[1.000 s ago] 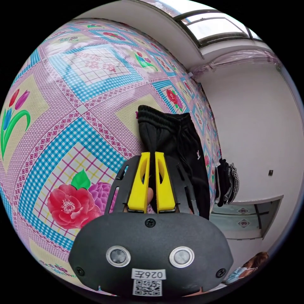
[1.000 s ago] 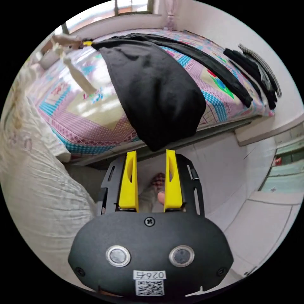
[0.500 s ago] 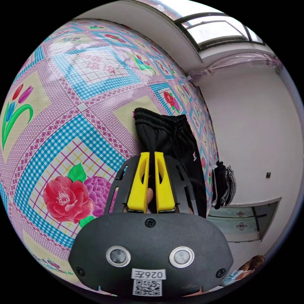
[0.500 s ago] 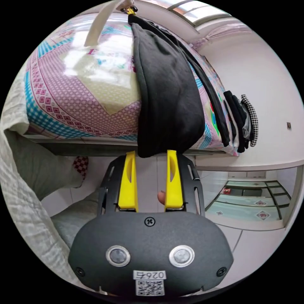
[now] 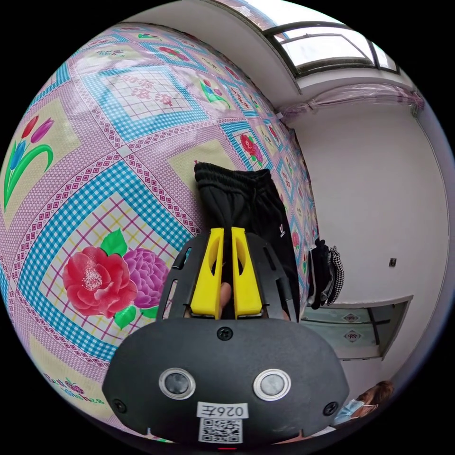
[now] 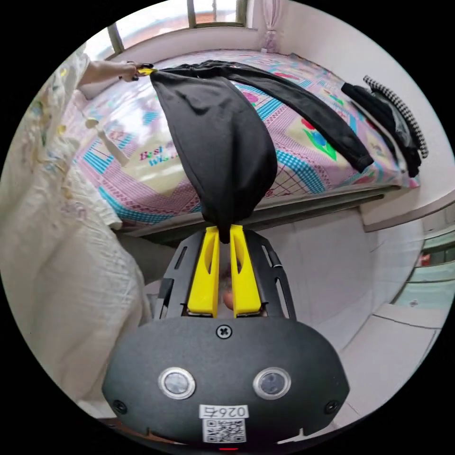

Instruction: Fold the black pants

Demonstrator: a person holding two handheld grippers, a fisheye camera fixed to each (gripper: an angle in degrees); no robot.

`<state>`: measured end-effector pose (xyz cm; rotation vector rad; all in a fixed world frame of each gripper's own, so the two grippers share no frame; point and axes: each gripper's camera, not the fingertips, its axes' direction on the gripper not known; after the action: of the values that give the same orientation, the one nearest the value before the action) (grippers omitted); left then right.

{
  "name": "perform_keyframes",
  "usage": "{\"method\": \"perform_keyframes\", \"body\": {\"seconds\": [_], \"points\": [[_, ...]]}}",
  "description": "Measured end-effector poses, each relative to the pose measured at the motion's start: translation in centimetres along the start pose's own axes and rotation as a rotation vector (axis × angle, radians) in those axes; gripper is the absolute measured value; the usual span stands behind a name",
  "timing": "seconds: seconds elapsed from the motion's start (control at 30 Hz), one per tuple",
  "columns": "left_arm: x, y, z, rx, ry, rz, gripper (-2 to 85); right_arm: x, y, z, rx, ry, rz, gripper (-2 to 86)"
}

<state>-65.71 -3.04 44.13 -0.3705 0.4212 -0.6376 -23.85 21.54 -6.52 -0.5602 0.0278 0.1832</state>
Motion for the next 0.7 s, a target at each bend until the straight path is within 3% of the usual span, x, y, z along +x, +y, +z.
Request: {"method": "perform_keyframes", "body": {"seconds": [0.23, 0.43, 0.7], "points": [[0.7, 1.7, -2.0, -0.024, 0.075, -0.032, 0.7, 8.7, 2.5, -7.0, 0.082, -0.249, -0.003, -0.3], [4.2, 2.3, -4.2, 0.053, 0.115, -0.015, -0.6, 18.4, 2.5, -10.3, 0.172, -0.418, -0.018, -0.4], [10.5, 2.6, -0.6, 0.181, 0.126, 0.012, -0.9, 34.5, -1.8, -12.5, 0.364, -0.626, 0.0, -0.4]]}}
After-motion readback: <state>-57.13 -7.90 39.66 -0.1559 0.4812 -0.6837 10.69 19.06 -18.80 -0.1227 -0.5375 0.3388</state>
